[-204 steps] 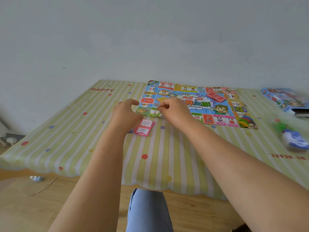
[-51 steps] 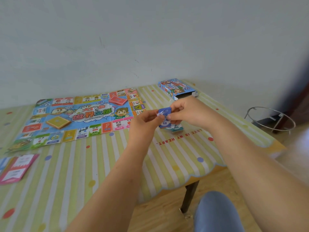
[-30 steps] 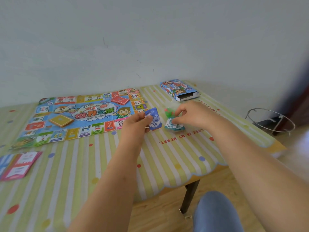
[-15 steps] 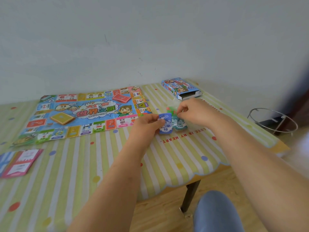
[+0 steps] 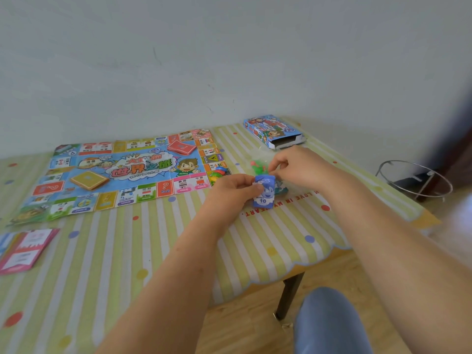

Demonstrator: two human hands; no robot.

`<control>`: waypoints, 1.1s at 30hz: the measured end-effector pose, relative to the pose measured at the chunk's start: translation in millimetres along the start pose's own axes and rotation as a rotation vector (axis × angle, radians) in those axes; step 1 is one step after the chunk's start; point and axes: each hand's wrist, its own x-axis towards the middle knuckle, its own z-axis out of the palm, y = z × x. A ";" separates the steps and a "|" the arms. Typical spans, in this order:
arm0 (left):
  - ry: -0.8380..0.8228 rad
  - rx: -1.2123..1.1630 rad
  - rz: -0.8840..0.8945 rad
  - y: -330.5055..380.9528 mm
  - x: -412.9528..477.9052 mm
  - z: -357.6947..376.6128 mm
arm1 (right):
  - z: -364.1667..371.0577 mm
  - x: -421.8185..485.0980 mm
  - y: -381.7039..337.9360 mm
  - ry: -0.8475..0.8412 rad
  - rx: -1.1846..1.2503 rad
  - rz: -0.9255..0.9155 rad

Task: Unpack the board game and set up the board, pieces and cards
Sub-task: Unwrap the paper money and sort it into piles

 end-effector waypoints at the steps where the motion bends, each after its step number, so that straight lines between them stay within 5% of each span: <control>1: -0.008 -0.006 0.002 0.3 -0.2 0.2 | 0.2 -0.1 0.3 -0.011 -0.005 0.000; 18: 0.196 -0.094 0.001 -4.7 3.4 -12.2 | -13.7 1.9 -9.2 -0.185 -0.257 -0.010; 33: 0.071 -0.138 -0.059 -5.1 11.3 -4.3 | -8.9 2.9 -3.6 -0.196 -0.190 0.001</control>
